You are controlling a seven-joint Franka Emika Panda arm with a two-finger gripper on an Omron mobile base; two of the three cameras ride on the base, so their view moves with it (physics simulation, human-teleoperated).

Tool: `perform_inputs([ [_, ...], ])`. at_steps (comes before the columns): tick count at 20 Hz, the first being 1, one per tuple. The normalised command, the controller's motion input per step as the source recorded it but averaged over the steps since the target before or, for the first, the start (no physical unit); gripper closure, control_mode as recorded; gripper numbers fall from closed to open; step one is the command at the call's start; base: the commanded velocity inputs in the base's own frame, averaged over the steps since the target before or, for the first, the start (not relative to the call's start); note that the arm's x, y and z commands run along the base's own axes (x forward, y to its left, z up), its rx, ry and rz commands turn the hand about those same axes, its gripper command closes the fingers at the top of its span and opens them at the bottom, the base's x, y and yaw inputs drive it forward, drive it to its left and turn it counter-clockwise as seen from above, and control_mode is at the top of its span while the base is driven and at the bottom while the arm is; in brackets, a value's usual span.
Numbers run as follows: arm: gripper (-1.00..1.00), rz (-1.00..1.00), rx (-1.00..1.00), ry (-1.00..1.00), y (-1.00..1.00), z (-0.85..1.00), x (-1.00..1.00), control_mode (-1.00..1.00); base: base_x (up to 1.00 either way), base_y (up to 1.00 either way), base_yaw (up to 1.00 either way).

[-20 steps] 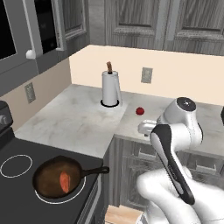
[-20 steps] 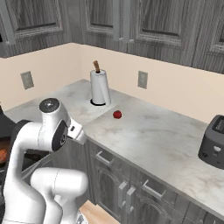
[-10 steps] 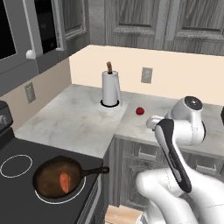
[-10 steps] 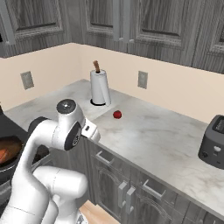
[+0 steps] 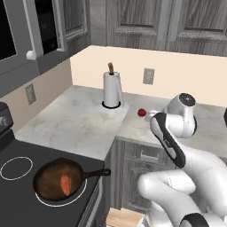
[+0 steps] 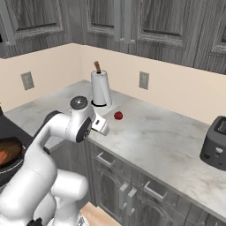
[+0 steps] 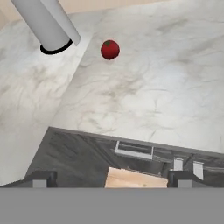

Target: Put the sweet potato and tomato in the pan. Then turn on the front right burner and set the heat to medium.

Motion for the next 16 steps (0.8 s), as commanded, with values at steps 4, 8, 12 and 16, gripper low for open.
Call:
perform_inputs([
  [4,-1.00,0.00,-0.01,0.00,-0.12,0.00,0.58,-1.00,0.00,0.00,0.00],
  [8,-1.00,0.00,-0.01,0.00,-0.11,0.00,0.56,-1.00,0.00,0.00,0.00],
  [12,-1.00,0.00,-0.01,0.00,-0.04,0.00,0.54,-1.00,0.00,0.00,0.00],
  [16,-1.00,0.00,-0.01,0.02,0.00,0.00,0.52,-1.00,0.00,0.00,0.00],
])
